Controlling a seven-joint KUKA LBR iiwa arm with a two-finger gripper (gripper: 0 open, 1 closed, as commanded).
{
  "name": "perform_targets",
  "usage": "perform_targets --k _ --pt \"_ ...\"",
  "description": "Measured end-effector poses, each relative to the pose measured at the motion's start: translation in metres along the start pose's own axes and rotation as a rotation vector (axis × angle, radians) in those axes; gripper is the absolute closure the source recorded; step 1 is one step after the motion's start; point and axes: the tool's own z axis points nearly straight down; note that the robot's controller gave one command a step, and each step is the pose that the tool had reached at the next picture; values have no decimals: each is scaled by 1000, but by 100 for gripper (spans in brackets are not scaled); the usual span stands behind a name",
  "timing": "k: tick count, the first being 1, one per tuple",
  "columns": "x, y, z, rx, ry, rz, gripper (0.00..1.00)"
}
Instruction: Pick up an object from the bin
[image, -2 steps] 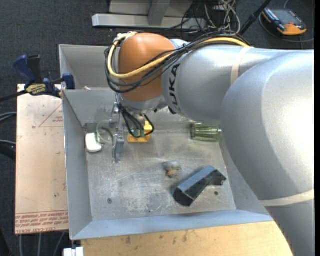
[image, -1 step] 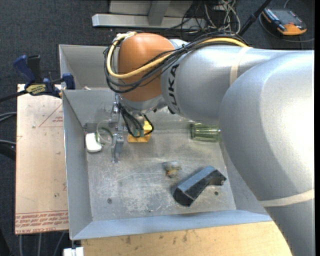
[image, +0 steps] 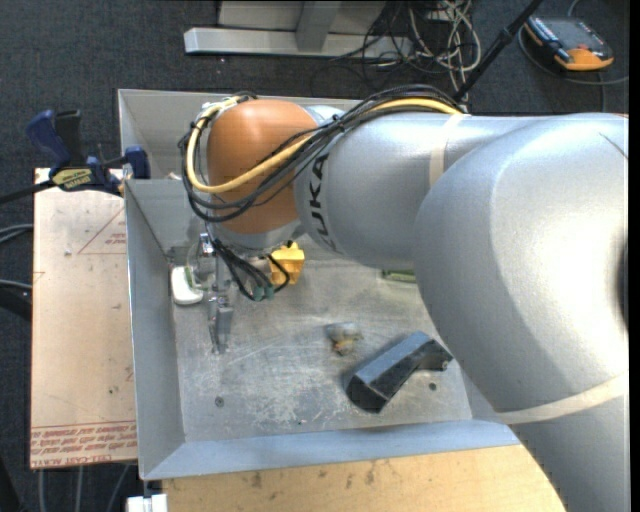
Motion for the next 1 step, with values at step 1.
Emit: perform_targets --k 1 --pt "-1 9 -13 -2 -16 -92 0"
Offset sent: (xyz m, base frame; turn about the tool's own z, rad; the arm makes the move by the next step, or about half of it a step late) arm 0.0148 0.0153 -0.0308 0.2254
